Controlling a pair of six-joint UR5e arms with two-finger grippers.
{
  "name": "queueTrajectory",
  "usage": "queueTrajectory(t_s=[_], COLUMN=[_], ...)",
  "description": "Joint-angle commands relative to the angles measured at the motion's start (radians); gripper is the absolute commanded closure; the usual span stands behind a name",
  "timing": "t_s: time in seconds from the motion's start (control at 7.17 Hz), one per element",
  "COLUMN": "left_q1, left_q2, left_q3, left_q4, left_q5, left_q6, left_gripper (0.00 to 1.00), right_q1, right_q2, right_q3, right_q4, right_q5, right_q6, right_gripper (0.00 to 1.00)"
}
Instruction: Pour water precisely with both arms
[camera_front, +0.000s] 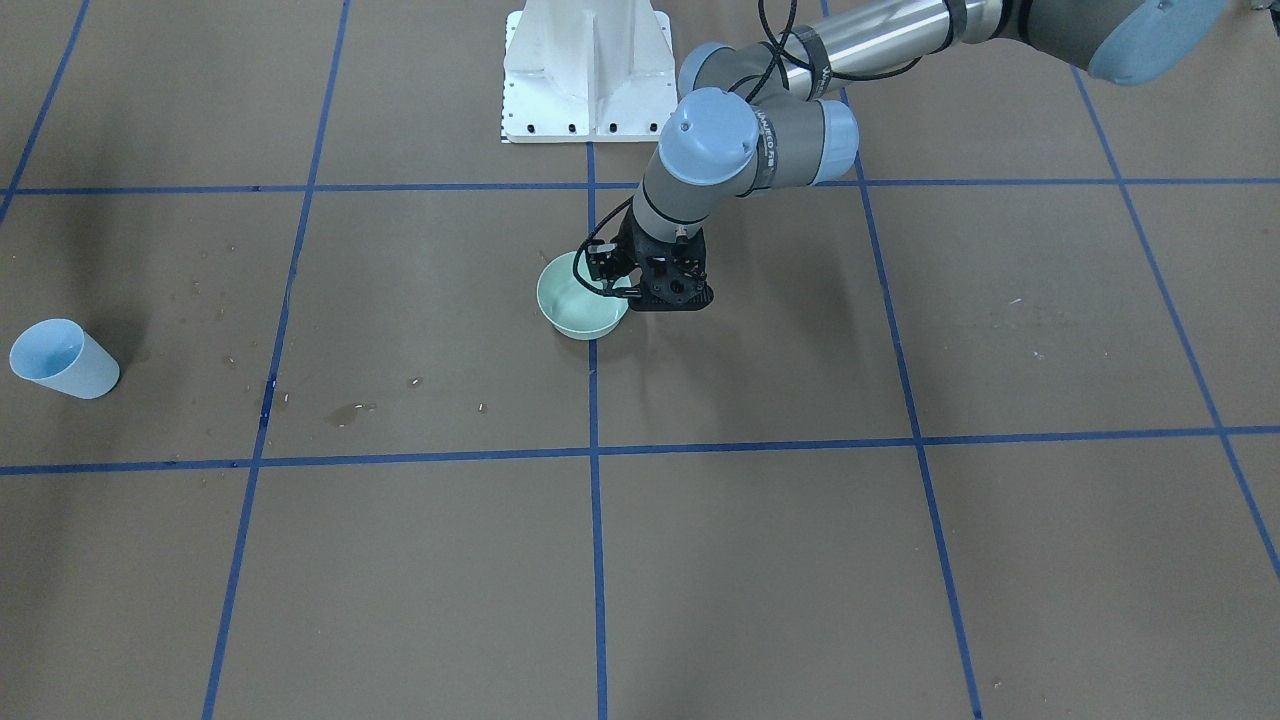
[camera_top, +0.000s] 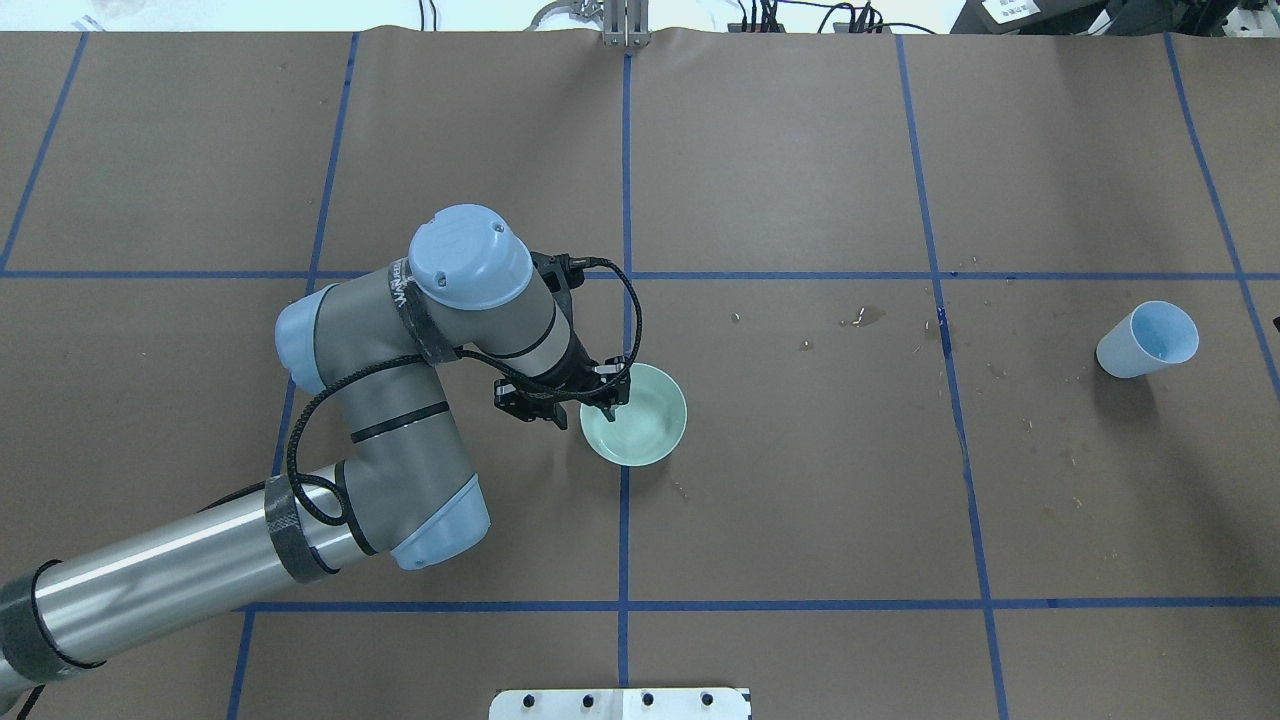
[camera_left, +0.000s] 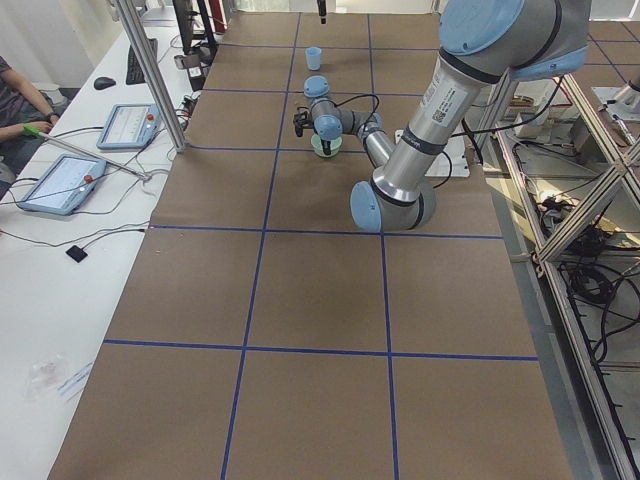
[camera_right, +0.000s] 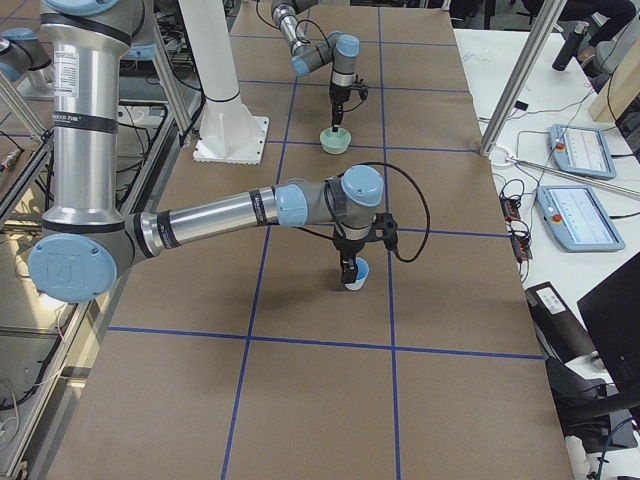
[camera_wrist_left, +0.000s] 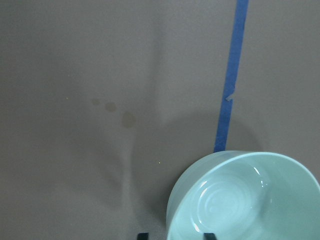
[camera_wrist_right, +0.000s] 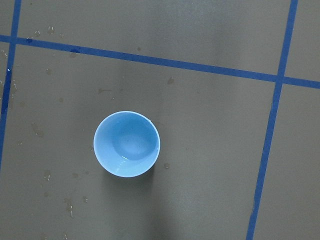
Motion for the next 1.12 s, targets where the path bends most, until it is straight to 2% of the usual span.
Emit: queueTrajectory(t_s=[0.0, 0.14, 0.42, 0.56, 0.7, 0.84, 0.98], left_q1=[-0.022, -0.026, -0.034, -0.037, -0.037, -0.036, -0.036], left_q2=[0.0, 0.0, 0.0, 0.0, 0.001, 0.0, 0.0], left_q3=[-0.045, -0.047, -0.047, -0.047, -0.044, -0.044, -0.044], left_q4=[0.006, 0.006, 0.006, 0.006, 0.006, 0.006, 0.006], left_q5=[-0.002, -0.002, 0.0, 0.001, 0.003, 0.004, 0.004], left_q6=[-0.003, -0.005, -0.005, -0.005, -0.005, -0.005, -0.005], left_gripper=[0.01, 0.01, 0.01, 0.01, 0.01, 0.01, 0.01], right_q1=[-0.052, -0.084, -0.182, -0.203, -0.226, -0.243, -0.246], right_q2=[-0.011, -0.029, -0.107, -0.159, -0.167, -0.184, -0.186], right_q3=[-0.02, -0.02, -0.048, -0.098, -0.165, -0.209, -0.271], right_q4=[0.161, 0.277, 0.655, 0.833, 1.013, 1.109, 1.257], right_q5=[-0.006, -0.009, -0.103, -0.135, -0.182, -0.225, -0.229], right_q6=[0.046, 0.136, 0.297, 0.319, 0.322, 0.369, 0.421], right_gripper=[0.01, 0.01, 0.01, 0.01, 0.01, 0.01, 0.01])
